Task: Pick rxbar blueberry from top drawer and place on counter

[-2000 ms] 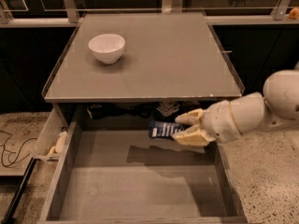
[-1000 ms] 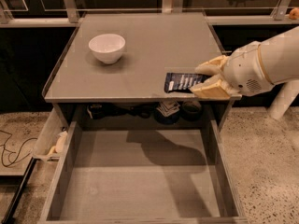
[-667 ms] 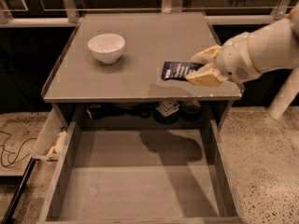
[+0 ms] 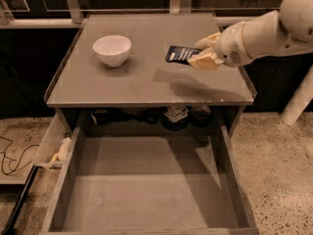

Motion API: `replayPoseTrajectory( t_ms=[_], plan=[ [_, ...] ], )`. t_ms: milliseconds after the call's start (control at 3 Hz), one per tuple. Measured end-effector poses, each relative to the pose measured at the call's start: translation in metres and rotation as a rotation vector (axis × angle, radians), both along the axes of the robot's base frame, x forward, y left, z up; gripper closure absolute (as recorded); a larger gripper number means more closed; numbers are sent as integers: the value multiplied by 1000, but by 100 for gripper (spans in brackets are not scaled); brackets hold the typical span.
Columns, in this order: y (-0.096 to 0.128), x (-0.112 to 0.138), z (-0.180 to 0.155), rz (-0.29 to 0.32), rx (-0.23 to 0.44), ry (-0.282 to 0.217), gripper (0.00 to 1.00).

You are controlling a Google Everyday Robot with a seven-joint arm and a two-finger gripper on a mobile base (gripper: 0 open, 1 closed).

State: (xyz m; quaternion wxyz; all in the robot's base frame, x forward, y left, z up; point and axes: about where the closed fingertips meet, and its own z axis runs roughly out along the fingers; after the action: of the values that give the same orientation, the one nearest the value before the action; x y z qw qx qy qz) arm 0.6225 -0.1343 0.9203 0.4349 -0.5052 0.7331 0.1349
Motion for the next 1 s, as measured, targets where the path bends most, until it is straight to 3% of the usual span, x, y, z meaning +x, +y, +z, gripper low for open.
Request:
replayPoseTrajectory(
  t_ms=[667, 1000],
  plan=[
    [21, 38, -33, -20, 79, 64, 100],
    [29, 44, -49, -24, 109, 106, 100]
  ],
)
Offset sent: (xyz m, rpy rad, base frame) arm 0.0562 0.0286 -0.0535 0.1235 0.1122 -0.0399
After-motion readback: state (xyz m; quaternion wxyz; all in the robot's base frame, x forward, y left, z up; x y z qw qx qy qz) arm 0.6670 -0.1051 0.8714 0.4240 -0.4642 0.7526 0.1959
